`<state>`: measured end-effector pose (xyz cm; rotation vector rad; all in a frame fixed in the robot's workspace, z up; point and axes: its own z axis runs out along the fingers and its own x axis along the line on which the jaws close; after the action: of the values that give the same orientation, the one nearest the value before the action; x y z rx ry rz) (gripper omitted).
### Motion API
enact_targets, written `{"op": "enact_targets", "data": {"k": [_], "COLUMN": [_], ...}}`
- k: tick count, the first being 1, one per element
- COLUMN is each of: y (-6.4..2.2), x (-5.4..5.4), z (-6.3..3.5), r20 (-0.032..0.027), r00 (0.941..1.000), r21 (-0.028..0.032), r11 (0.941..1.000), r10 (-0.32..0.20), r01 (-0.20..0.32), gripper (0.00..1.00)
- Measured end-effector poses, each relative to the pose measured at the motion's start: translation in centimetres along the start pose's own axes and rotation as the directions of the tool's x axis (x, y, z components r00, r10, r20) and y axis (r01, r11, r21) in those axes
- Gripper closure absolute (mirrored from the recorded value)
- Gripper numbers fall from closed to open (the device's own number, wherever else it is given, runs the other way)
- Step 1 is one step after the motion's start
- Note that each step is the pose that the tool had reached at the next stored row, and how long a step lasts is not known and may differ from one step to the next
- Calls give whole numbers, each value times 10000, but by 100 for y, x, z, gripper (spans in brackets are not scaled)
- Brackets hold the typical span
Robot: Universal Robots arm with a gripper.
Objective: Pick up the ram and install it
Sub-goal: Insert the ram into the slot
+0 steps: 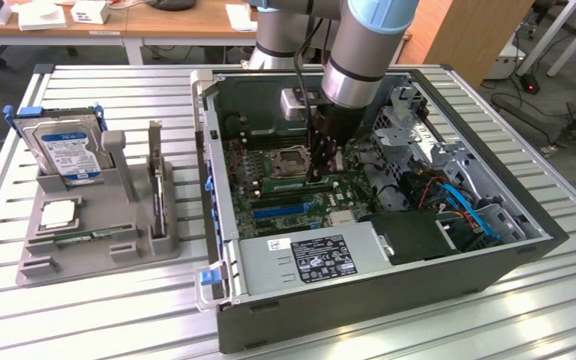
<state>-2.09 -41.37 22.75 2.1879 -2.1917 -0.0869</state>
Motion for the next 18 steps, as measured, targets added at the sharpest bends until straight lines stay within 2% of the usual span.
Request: {"op": "enact_targets", "data": {"k": [16, 18], "y": [-2, -2], "x": [0, 0], "z": [43, 43], "r20": [-9, -9], "r00": [10000, 10000], "r21": [-1, 0], "r11": [10000, 10000], "r10": [1, 0], "r01": [-1, 0], "gripper": [89, 76]}}
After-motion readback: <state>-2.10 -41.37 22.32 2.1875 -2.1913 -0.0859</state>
